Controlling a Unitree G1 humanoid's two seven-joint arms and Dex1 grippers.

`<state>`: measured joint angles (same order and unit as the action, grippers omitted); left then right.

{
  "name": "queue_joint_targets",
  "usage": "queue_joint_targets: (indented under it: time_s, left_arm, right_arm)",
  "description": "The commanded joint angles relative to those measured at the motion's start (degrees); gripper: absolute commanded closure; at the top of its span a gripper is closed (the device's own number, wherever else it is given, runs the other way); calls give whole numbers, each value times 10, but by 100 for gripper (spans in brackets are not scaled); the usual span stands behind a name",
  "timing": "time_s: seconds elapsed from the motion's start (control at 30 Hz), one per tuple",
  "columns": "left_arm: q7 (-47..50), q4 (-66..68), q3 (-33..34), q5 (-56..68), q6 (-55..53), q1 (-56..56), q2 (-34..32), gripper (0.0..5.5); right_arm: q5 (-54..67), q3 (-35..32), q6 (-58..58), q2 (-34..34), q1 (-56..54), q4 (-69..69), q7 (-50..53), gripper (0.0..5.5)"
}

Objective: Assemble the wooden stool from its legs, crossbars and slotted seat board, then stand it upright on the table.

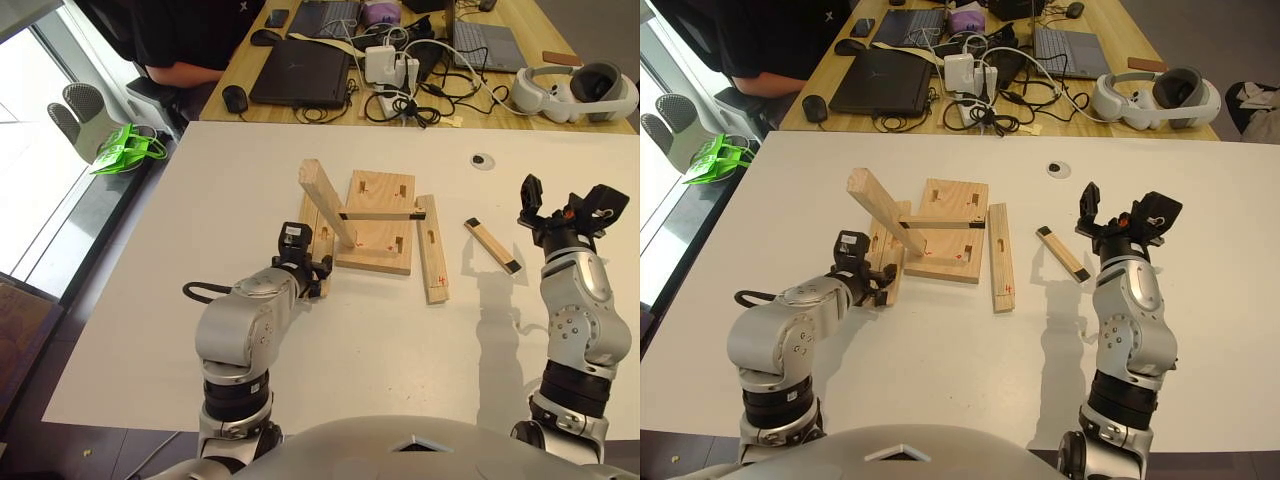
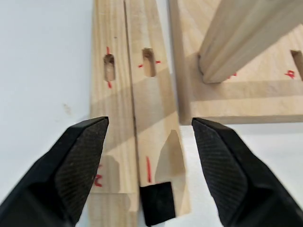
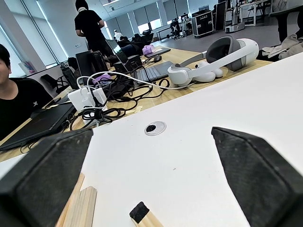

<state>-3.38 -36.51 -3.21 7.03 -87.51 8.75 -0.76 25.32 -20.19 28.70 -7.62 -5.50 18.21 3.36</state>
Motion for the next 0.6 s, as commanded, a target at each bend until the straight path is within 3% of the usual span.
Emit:
queue_joint_targets:
  time_s: [0.03,0.6]
  left_arm:
    - [-12,-6,13,19,-32,-2,37,226]
    - [-4,50,-44,7,33,-34,-45,226]
  right_arm:
    - [-6,4,-7,4,-2,1,3,85]
    - [-9,-3,-24,9,-3,-10,5,85]
